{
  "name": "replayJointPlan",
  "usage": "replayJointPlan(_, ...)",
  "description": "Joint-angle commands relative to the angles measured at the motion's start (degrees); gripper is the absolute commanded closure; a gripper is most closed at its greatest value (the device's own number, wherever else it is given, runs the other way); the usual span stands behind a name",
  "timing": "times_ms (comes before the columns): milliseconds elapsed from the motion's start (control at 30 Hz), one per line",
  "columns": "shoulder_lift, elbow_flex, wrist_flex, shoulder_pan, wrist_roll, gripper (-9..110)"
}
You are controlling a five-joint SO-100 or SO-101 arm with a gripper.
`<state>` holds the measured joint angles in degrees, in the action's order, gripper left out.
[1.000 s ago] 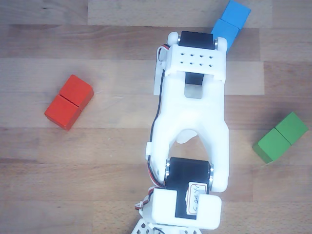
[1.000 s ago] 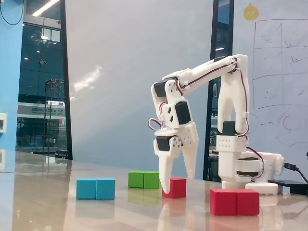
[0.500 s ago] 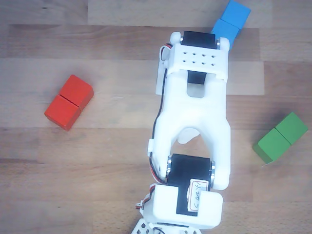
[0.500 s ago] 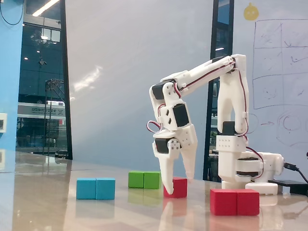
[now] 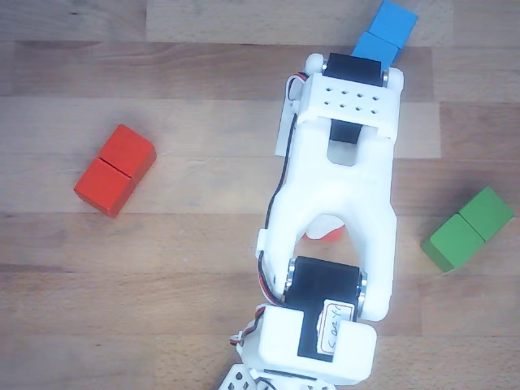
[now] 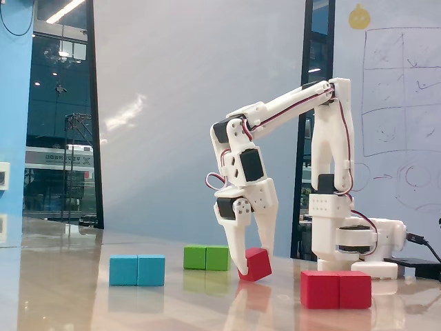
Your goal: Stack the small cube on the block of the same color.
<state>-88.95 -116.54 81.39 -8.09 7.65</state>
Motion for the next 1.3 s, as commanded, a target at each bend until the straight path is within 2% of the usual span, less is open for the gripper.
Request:
replayJointPlan(0, -3.3, 5.8, -0.3, 0.1, -0.1, 92)
replayJointPlan(167, -10.1, 7.7, -0.2, 0.3, -0.1, 92)
replayJointPlan(367, -13.7, 17.8, 2.8, 3.3, 0.6, 92)
replayJointPlan(767, -14.3, 39.6, 14.2, 26.2, 0.4, 92)
replayJointPlan(1067, -13.5, 41.4, 14.6, 46.7, 0.5, 92)
replayJointPlan(1267, -7.4, 41.3, 14.4, 50.6, 0.0, 92)
